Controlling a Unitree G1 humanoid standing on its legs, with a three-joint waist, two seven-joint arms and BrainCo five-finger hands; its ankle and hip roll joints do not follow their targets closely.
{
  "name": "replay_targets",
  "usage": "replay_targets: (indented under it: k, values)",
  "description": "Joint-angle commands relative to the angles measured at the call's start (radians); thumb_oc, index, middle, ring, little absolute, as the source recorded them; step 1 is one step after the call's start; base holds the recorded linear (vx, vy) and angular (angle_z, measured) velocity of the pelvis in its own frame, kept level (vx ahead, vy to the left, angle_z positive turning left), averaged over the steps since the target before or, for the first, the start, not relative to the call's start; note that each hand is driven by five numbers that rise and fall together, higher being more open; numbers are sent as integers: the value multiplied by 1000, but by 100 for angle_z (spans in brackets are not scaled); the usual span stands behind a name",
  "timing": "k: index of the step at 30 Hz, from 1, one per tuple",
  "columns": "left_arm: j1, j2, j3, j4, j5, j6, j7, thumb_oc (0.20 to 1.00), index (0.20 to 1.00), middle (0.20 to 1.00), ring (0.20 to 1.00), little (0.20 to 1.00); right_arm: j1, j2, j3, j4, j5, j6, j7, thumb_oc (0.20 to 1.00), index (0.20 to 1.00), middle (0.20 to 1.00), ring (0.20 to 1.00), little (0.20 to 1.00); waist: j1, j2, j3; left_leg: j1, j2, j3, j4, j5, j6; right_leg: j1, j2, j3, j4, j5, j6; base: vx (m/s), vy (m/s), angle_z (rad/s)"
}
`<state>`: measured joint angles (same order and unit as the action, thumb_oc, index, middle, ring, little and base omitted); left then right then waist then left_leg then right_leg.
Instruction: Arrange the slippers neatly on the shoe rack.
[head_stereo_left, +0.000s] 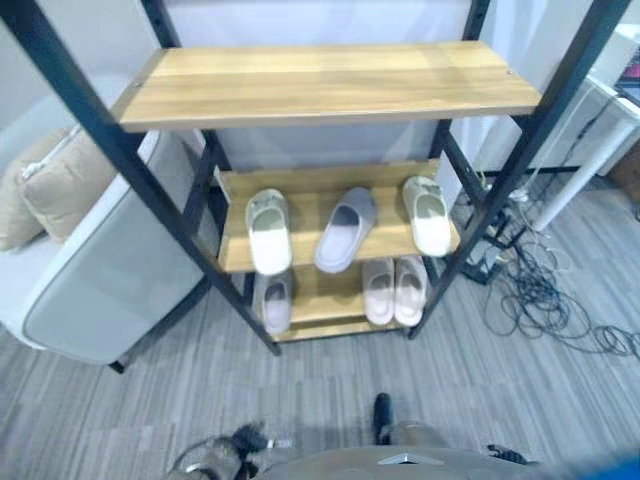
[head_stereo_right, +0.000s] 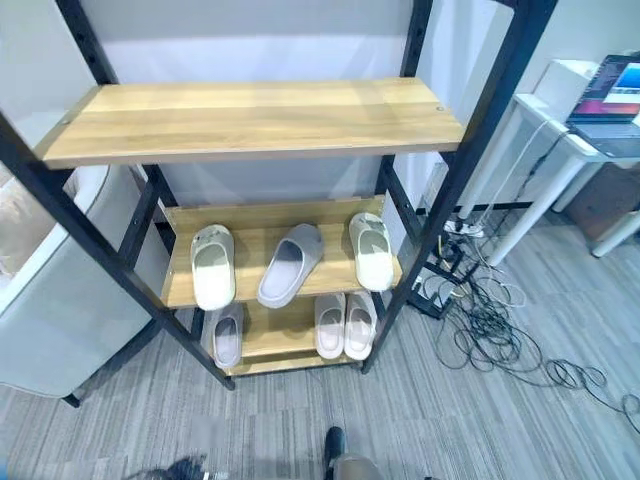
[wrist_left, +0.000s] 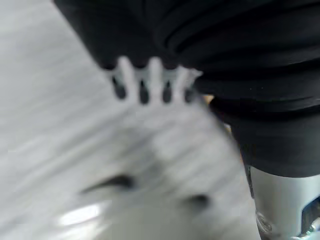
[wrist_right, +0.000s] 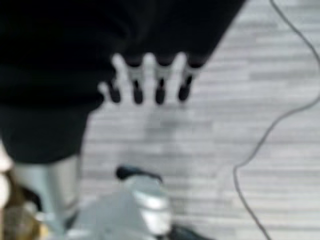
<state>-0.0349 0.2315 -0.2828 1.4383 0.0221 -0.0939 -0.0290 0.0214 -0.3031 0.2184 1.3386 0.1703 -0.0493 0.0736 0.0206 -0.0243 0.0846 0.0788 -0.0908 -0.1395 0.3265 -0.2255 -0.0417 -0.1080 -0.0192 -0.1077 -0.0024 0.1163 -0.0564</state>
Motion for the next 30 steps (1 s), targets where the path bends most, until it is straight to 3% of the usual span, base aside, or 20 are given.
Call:
replay_targets:
  k: [1, 4, 5, 6, 7, 9, 11, 12, 13, 14, 20, 30]
  values:
    - [-14, 15, -13, -27, 34, 10, 15, 1000, 1000, 1000, 1000, 1000, -50, -35, 18, -35, 32, -13, -17, 1000, 1000, 1000, 1000, 1000, -12, -14, 69, -185, 46, 73, 40, 102, 39, -14, -22, 2, 158, -152, 97, -1, -41, 34]
    - [4, -1, 0, -3, 37, 17, 10, 1000, 1000, 1000, 1000, 1000, -68, -41, 11, -51, 53, -18, -19, 1000, 1000, 1000, 1000, 1000, 0, -27, 57, -208, 106, 124, -39, 90, 40, 14, -33, -11, 143, -177, 100, 105, 50, 30]
    - [7, -1, 3, -3, 38, 17, 10, 1000, 1000, 1000, 1000, 1000, -72, -42, 18, -59, 36, -19, -26, 1000, 1000, 1000, 1000, 1000, 7, -30, 51, -206, 131, 123, -81, 110, 32, 22, -36, -16, 141, -184, 102, 108, 46, 8]
    - [7, -1, 3, -3, 38, 17, 10, 1000, 1000, 1000, 1000, 1000, -72, -42, 19, -59, 36, -19, -26, 1000, 1000, 1000, 1000, 1000, 8, -31, 52, -201, 130, 124, -87, 112, 32, 25, -36, -15, 140, -185, 102, 197, 104, 17]
    - [9, 4, 0, -6, 46, 15, 15, 1000, 1000, 1000, 1000, 1000, -81, -44, 46, -90, -8, -23, -36, 1000, 1000, 1000, 1000, 1000, 27, -37, 43, -227, 195, 91, -183, 197, 11, 44, -38, -15, 133, -199, 102, 189, 101, 14]
    - [3, 8, -15, -12, 50, 10, 21, 1000, 1000, 1000, 1000, 1000, -94, -46, 55, -117, -14, -32, -46, 1000, 1000, 1000, 1000, 1000, 45, -41, 52, -253, 243, 59, -261, 285, -7, 73, -36, -10, 122, -211, 102, 208, 143, 7]
    - [8, 6, -18, -11, 64, 15, 20, 1000, 1000, 1000, 1000, 1000, -99, -45, 57, -134, -27, -35, -48, 1000, 1000, 1000, 1000, 1000, 48, -34, 36, -220, 268, 72, -328, 304, -27, 101, -43, -12, 108, -219, 114, 164, 154, -9]
    - [8, 6, -18, -11, 64, 15, 20, 1000, 1000, 1000, 1000, 1000, -99, -45, 57, -134, -27, -35, -48, 1000, 1000, 1000, 1000, 1000, 48, -34, 36, -219, 268, 73, -329, 304, -27, 101, -43, -12, 108, -218, 114, 223, 223, -11]
    - [14, 16, -22, -15, 78, 16, 7, 1000, 1000, 1000, 1000, 1000, -145, -146, 28, -164, -35, -14, -4, 1000, 1000, 1000, 1000, 1000, 48, -36, 14, -204, 261, 74, -337, 293, -32, 116, -59, -6, 107, -217, 125, 202, 213, -9]
    - [6, 23, -20, -27, 94, 6, 1, 1000, 1000, 1000, 1000, 1000, -71, -160, 28, -233, -60, -52, -2, 1000, 1000, 1000, 1000, 1000, 34, -37, 14, -190, 253, 84, -334, 284, -31, 115, -69, 3, 114, -210, 133, 228, 287, -15]
    - [24, 62, 76, -73, 20, -3, 34, 1000, 1000, 1000, 1000, 1000, 81, -155, 59, -586, -168, -69, 5, 1000, 1000, 1000, 1000, 1000, 9, -44, 17, -146, 211, 142, -330, 250, -9, 104, -117, 51, 87, -156, 169, 48, 155, -37]
    - [74, 15, 77, -80, 73, -26, 46, 1000, 1000, 1000, 1000, 1000, 219, -201, 60, -937, -248, -147, 30, 1000, 1000, 1000, 1000, 1000, -17, -25, -2, -72, 201, 182, -380, 237, -7, 137, -131, 75, 9, -128, 189, 37, 19, -12]
